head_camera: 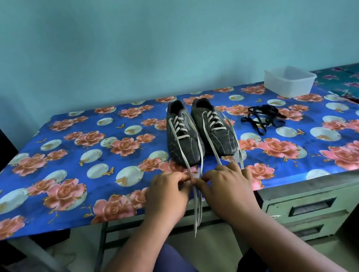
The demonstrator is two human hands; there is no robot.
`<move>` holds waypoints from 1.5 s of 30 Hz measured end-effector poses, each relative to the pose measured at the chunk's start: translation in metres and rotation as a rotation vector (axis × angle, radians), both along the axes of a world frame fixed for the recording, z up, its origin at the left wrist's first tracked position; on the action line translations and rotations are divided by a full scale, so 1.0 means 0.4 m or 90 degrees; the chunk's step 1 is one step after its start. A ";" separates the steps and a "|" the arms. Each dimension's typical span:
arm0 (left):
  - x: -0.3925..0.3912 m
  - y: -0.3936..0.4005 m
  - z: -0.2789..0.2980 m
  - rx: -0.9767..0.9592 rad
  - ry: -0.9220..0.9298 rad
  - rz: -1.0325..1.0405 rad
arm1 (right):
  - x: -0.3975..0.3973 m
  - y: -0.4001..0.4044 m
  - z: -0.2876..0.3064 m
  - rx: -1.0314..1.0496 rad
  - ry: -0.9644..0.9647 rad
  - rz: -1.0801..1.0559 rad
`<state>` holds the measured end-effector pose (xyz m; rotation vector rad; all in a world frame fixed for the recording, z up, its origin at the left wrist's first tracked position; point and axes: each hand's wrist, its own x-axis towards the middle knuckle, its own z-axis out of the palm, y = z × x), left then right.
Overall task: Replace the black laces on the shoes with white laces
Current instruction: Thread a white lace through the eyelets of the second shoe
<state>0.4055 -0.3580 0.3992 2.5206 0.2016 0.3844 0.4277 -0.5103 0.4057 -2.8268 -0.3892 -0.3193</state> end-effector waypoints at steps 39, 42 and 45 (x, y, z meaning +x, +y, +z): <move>0.081 0.089 0.120 0.012 -0.149 0.008 | 0.446 0.094 0.211 -0.320 -0.387 0.493; 0.081 0.102 0.119 0.069 -0.195 0.000 | 0.480 0.108 0.212 -0.337 -0.395 0.533; 0.088 0.127 0.126 0.049 -0.243 -0.012 | 0.514 0.102 0.202 -0.181 -0.437 0.538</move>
